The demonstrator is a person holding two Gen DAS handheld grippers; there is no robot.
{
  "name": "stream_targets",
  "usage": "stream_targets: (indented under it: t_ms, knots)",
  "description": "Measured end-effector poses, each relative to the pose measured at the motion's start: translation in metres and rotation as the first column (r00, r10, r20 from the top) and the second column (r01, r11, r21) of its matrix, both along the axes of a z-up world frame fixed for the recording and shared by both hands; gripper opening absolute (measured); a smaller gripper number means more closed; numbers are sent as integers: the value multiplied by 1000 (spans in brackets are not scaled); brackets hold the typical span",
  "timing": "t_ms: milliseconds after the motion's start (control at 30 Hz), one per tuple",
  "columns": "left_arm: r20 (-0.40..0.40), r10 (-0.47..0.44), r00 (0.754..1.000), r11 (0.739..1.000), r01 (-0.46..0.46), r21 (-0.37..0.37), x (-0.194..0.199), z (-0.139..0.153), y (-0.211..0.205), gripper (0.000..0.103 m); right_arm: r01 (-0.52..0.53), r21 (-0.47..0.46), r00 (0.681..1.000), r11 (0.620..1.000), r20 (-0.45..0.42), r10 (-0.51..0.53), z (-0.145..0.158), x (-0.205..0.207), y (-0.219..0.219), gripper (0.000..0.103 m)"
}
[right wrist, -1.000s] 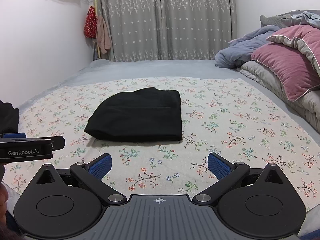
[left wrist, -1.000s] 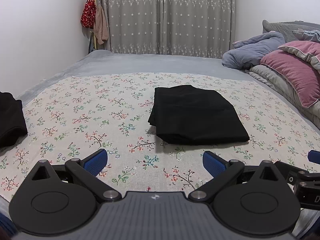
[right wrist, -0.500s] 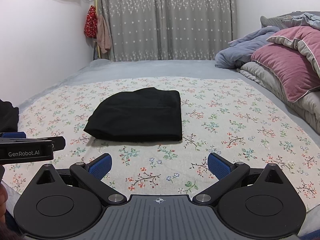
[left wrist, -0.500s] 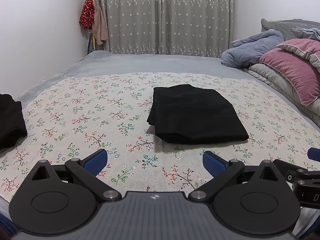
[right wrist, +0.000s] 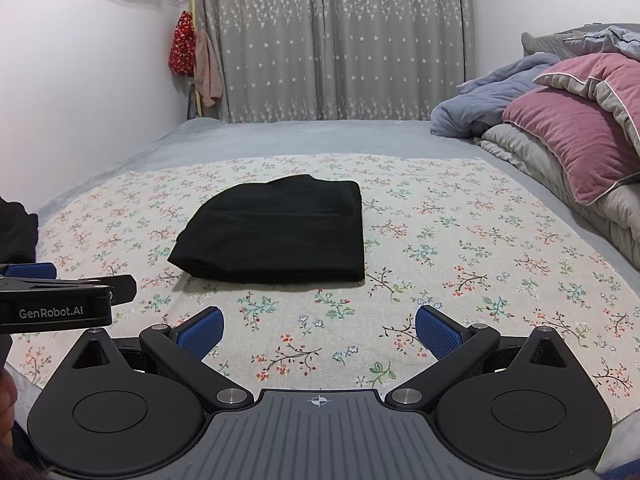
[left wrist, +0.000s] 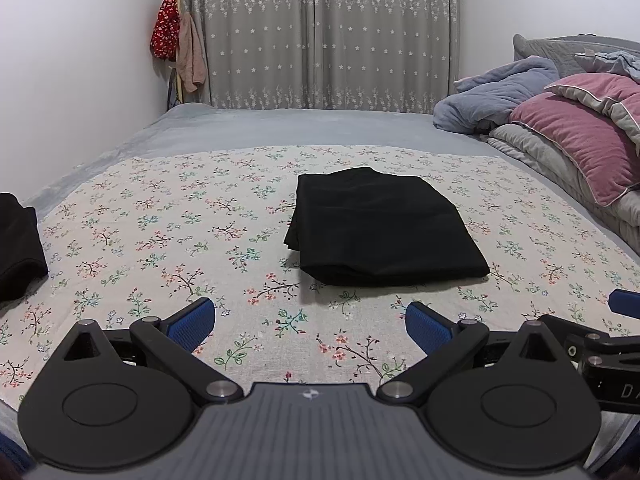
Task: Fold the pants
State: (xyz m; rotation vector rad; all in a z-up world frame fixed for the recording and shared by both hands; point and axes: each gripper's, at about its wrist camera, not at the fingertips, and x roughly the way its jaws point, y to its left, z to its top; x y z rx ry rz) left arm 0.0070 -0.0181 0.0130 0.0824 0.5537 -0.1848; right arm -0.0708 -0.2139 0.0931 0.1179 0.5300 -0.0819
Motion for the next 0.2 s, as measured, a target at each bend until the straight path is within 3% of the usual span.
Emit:
stream_targets:
  t_ms: [200]
  knots:
    - [5,-4,1000,1000,4,2,-1,0,-2,101,1,-1,1000,1000,1,-1,0,0,0,103]
